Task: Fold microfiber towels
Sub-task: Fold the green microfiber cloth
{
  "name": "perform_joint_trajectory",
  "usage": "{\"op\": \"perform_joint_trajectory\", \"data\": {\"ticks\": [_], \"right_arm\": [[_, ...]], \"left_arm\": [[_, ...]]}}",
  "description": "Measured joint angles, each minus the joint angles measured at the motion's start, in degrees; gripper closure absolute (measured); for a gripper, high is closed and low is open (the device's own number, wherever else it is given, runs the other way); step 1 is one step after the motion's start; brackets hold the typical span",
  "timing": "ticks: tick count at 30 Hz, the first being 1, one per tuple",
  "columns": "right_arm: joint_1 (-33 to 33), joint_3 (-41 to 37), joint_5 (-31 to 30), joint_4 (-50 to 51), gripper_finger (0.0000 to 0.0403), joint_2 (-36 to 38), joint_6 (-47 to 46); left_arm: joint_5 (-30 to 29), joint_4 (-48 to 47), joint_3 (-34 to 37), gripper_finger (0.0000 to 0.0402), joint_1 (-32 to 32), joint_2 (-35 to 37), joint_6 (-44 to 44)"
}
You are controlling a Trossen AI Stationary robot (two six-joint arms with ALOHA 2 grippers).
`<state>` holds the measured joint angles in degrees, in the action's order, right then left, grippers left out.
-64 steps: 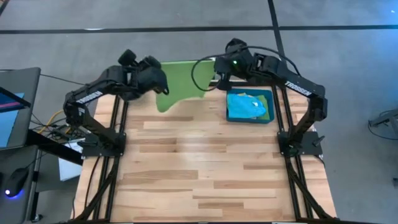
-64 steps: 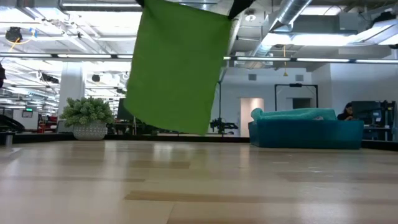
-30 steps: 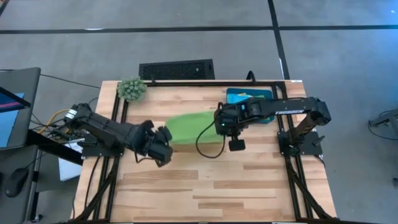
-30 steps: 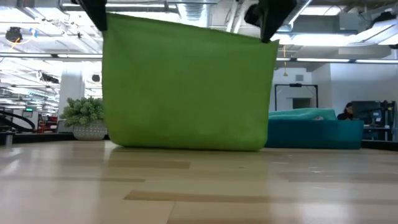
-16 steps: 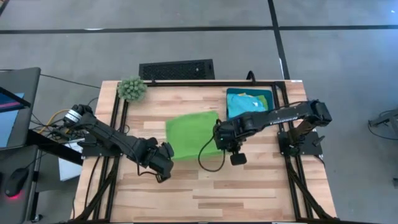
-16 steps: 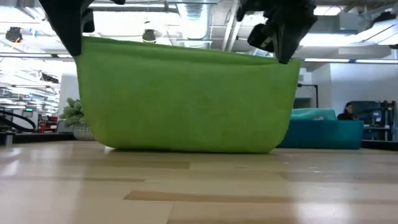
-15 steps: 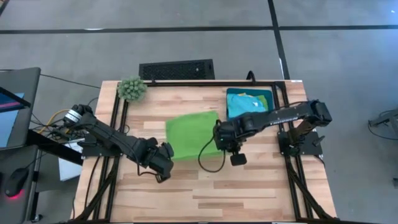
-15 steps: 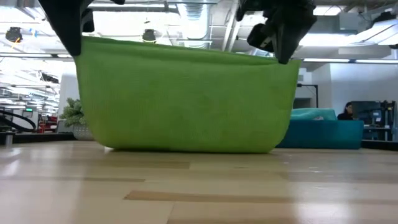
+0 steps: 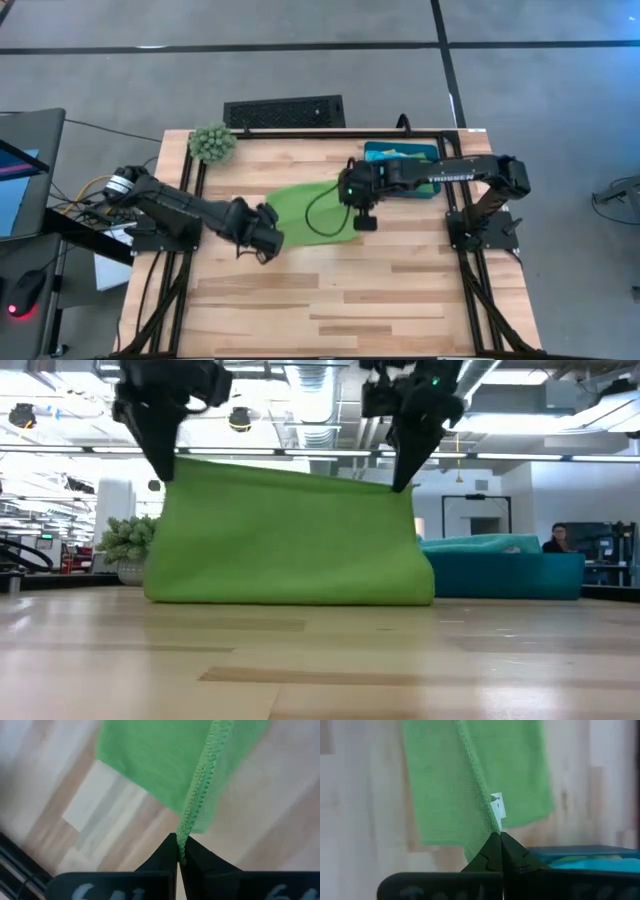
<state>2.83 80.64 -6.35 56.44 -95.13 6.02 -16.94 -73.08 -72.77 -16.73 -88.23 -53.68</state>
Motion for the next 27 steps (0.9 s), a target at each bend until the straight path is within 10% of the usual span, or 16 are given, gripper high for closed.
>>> {"op": "perform_joint_trajectory", "data": {"ticks": [27], "right_arm": [[10.4,0.0,-4.1,-6.4,0.0391,-10.3,11.1]], "left_arm": [[-3.5,11.4,9.4,0.0401,22.0,0.0,11.7]]}}
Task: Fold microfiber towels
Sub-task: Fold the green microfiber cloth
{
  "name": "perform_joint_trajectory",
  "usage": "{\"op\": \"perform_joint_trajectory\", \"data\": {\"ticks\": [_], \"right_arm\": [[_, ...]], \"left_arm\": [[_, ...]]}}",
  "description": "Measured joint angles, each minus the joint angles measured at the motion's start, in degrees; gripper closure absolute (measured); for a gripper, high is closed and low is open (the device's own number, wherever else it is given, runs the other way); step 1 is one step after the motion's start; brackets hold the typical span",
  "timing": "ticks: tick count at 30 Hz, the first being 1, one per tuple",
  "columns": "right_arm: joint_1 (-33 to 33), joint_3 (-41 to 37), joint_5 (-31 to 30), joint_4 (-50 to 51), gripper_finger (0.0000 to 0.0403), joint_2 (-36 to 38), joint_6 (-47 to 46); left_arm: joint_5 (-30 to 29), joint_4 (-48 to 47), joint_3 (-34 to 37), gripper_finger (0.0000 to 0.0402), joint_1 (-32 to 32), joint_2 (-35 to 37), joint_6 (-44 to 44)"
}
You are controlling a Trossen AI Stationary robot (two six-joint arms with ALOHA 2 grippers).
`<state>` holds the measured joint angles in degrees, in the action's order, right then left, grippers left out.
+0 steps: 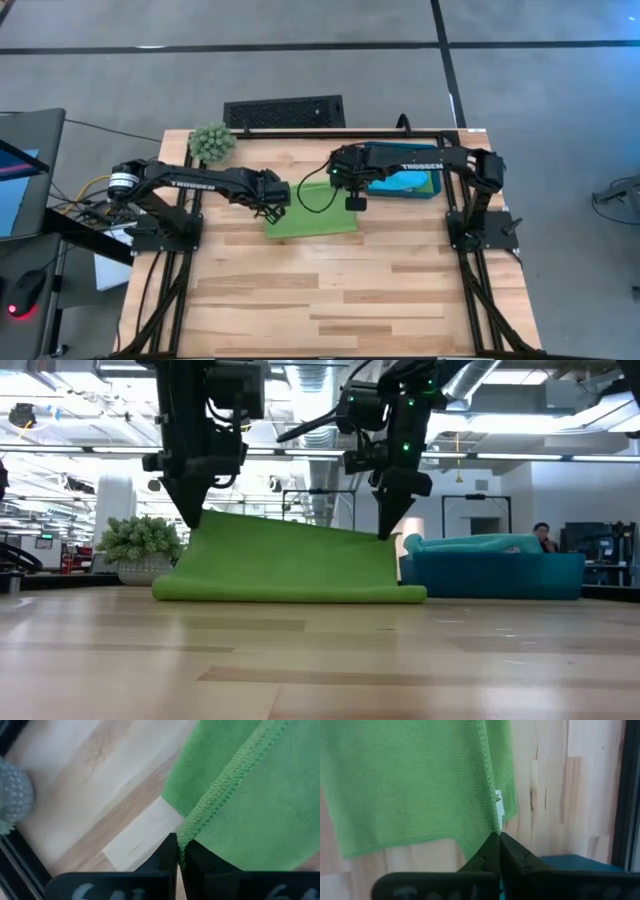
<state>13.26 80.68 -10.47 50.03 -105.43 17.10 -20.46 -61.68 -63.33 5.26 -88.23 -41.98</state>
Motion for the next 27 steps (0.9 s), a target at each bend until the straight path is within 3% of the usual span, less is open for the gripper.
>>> {"op": "perform_joint_trajectory", "data": {"ticks": [7,20,27], "right_arm": [[0.2,0.0,-0.2,0.5,0.0346,0.0,0.5],[-0.1,0.0,-0.2,1.7,0.0218,0.4,0.9],[-6.0,-3.0,1.3,5.7,0.0213,6.0,7.2]], "left_arm": [[0.5,1.5,0.0,0.0377,2.0,0.0,6.1],[2.6,1.8,0.0,0.0246,3.5,0.1,8.4],[0.6,-3.8,0.0,0.0238,-2.7,4.0,2.1]]}}
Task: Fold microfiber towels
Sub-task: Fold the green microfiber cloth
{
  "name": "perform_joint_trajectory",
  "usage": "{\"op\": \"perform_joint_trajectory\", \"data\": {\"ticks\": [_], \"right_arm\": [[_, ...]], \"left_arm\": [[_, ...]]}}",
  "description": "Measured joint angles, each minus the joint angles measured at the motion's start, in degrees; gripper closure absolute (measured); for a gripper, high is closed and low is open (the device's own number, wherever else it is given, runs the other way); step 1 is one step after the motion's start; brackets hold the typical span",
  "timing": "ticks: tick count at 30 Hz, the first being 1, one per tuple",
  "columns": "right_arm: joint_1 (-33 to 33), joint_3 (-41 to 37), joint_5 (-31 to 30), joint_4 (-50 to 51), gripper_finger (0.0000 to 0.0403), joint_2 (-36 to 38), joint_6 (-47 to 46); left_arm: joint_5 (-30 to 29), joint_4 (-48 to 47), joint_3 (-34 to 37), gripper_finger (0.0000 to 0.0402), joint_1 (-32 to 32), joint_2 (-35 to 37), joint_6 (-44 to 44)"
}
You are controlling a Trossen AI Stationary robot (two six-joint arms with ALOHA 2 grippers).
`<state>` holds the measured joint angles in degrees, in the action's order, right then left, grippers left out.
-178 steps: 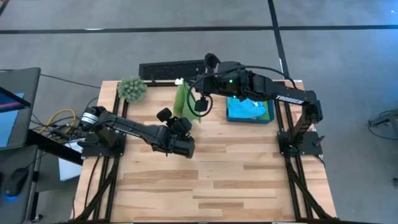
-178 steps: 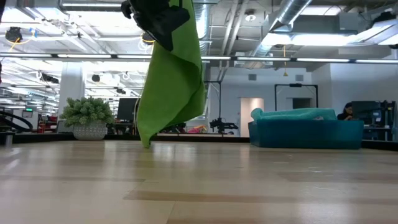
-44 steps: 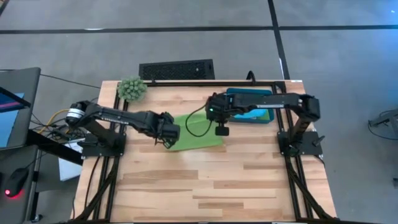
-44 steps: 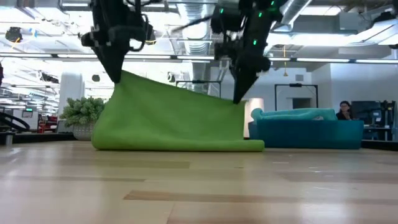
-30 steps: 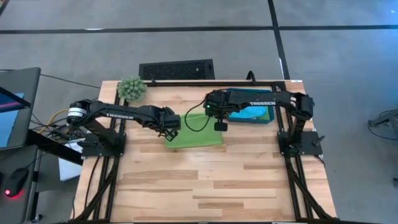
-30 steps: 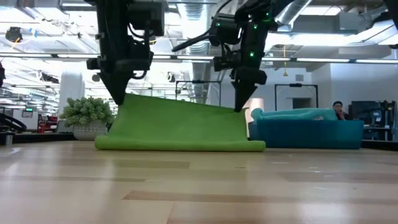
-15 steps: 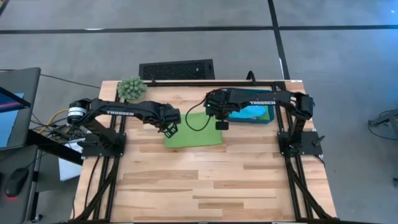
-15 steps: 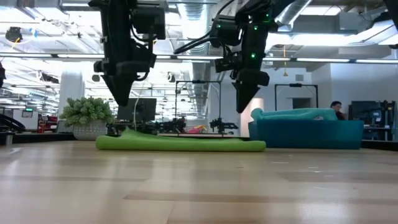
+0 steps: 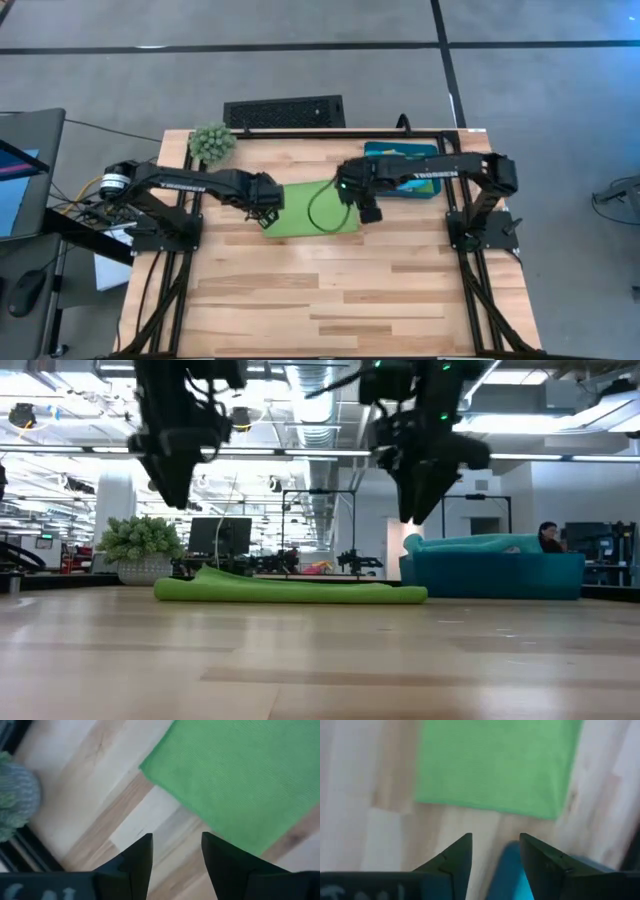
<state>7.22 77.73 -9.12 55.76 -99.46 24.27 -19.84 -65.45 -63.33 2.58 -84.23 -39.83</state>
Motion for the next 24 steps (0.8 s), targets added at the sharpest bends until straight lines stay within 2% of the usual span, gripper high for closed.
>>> {"op": "perform_joint_trajectory", "data": {"ticks": [5,9,14,18,21,24], "right_arm": [[-6.1,-7.2,2.4,-6.3,0.023,5.6,4.2],[-10.8,-9.6,2.8,-11.5,0.0237,7.2,4.7],[-15.0,-12.2,2.6,-13.8,0.0238,4.8,4.7],[-17.5,-13.3,-1.2,-18.3,0.0238,1.6,4.8],[-17.8,-13.3,-4.4,-20.6,0.0237,-0.1,3.5],[-17.4,-13.3,-4.5,-21.0,0.0237,-1.8,2.8]], "left_arm": [[-2.1,-4.3,0.0,0.0238,-6.6,4.0,-7.3],[-3.5,-6.8,0.0,0.0238,-10.5,5.9,-12.1],[-3.5,-8.6,0.0,0.0238,-13.1,6.5,-15.2],[-3.5,-8.7,0.0,0.0238,-13.9,6.4,-15.5],[-3.4,-8.7,0.0,0.0238,-13.9,6.4,-15.5],[-3.4,-8.8,0.0,0.0238,-13.9,6.3,-15.5]]}}
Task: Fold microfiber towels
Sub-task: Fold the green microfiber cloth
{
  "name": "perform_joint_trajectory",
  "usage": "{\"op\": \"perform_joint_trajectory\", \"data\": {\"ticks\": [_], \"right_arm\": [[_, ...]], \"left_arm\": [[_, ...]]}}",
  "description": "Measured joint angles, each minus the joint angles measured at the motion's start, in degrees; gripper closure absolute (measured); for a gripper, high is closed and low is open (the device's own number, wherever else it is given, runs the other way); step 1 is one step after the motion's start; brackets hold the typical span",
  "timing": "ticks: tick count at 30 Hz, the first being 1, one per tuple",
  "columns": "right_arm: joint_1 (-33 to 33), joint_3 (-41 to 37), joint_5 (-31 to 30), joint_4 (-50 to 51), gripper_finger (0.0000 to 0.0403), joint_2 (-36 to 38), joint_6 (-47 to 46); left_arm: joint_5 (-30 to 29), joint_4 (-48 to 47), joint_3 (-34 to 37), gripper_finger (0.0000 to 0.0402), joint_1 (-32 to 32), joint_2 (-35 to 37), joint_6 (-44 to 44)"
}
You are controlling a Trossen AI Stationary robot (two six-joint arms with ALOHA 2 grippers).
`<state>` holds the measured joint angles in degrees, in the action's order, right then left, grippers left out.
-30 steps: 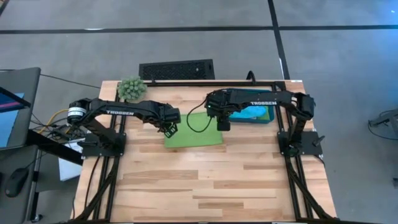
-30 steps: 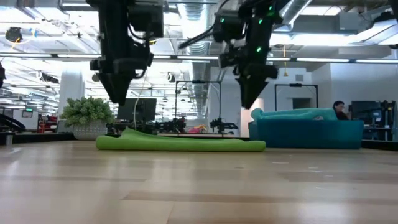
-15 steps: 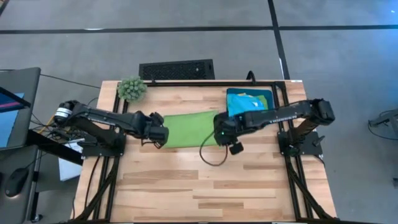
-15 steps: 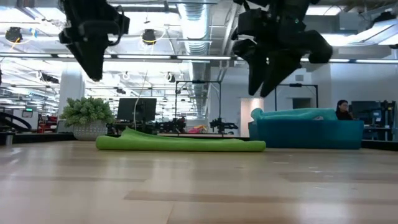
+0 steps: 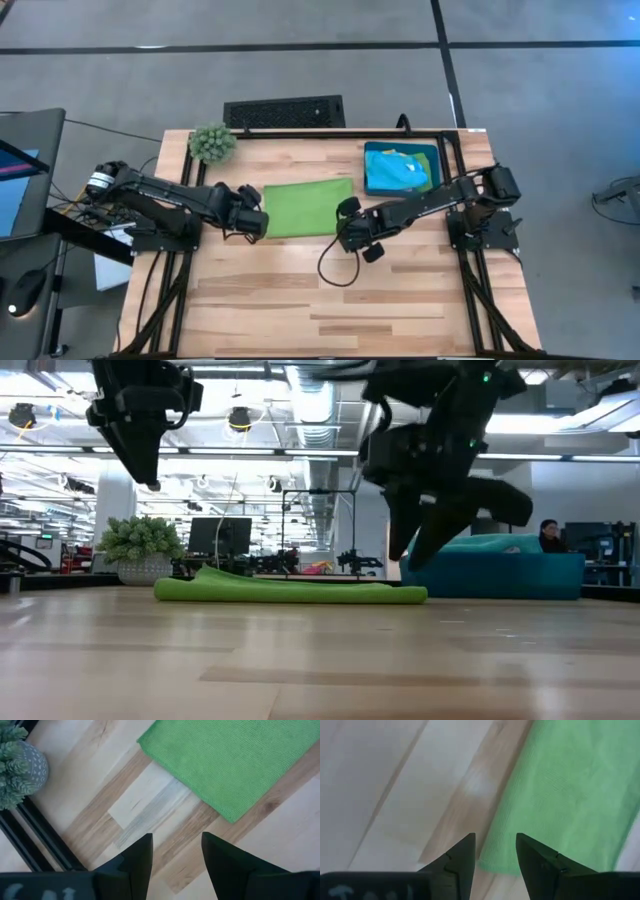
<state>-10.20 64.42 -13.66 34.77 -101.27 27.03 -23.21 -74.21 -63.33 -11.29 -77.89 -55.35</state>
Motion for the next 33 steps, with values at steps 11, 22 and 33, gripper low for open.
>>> {"op": "perform_joint_trajectory", "data": {"ticks": [11,22,33], "right_arm": [[1.4,0.2,-1.0,-3.2,0.0237,-4.9,-0.2],[2.2,0.3,-5.2,-2.1,0.0237,-9.1,-1.0],[2.3,0.1,-9.0,-2.4,0.0288,-9.3,-7.1]], "left_arm": [[0.4,0.1,0.0,0.0238,0.0,0.0,-1.4],[0.5,0.0,0.0,0.0238,0.0,0.0,-1.5],[1.9,0.2,0.0,0.0238,0.0,0.0,-1.5]]}}
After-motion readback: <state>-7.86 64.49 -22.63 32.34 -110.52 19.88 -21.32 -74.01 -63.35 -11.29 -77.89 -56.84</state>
